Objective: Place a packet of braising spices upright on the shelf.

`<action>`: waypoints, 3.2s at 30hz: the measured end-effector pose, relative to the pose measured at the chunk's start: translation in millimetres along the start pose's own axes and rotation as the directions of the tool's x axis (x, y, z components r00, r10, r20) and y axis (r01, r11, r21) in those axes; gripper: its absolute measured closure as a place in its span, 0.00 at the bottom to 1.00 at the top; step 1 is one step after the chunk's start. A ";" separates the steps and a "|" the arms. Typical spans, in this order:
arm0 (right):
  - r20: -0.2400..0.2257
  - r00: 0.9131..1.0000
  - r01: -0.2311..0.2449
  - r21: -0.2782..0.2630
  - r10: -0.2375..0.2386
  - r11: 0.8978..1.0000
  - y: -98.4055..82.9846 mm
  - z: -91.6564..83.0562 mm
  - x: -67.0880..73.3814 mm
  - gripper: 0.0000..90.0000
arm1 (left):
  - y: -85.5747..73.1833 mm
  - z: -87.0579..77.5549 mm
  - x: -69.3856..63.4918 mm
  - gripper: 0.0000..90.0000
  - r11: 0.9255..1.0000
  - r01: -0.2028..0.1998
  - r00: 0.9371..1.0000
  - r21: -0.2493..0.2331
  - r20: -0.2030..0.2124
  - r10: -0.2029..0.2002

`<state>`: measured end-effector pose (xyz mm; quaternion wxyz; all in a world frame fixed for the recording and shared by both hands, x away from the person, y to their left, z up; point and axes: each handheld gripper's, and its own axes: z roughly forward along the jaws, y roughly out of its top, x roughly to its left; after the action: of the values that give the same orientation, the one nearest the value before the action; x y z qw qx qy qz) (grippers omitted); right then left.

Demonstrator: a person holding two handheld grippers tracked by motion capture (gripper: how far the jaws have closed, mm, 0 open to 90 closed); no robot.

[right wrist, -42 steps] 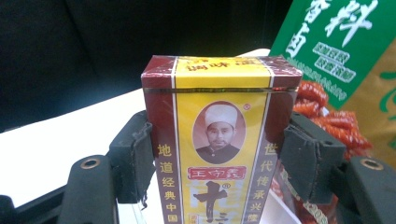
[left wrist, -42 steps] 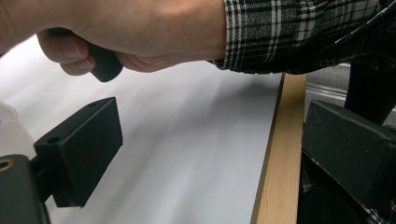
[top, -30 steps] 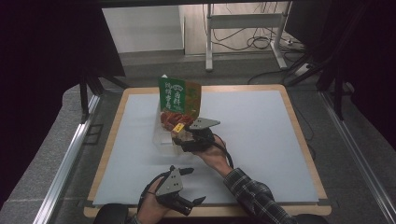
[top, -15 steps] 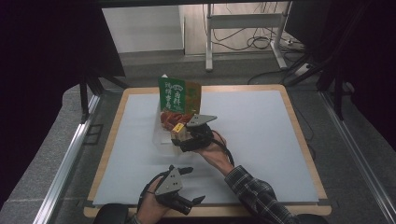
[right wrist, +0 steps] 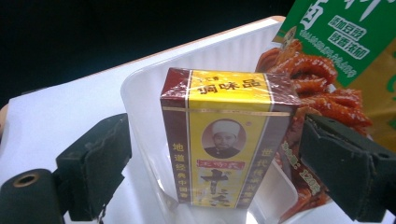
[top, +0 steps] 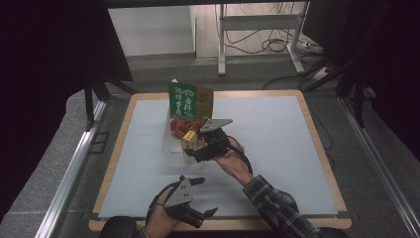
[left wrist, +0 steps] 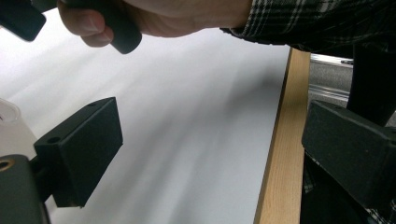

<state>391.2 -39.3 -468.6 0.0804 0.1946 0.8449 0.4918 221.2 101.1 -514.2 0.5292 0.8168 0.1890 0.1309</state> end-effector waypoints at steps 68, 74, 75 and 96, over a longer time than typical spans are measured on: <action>0.127 0.991 -0.058 0.076 0.048 0.995 -51.5 -110.2 -25.3 0.00 | -3.3 -1.8 8.5 0.05 0.999 0.036 0.998 0.031 -0.044 -0.035; 0.136 0.989 -0.061 0.064 0.052 0.996 -56.6 -121.8 -22.4 0.00 | -3.5 -2.5 10.0 0.05 0.999 0.036 0.998 0.037 -0.050 -0.035; 0.138 0.989 -0.060 0.063 0.051 0.996 -57.1 -123.8 -21.7 0.00 | -3.6 -2.7 10.2 0.05 0.999 0.037 0.998 0.036 -0.053 -0.035; 0.208 0.976 -0.078 0.046 0.067 0.996 -91.2 -172.4 -13.2 0.00 | -4.6 -5.9 14.1 0.04 0.998 0.053 0.996 0.032 -0.070 -0.051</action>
<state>324.0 -222.8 -461.2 0.1441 0.2775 0.8373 0.4484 230.6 114.0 -515.8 0.5115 0.8155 0.2305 0.1420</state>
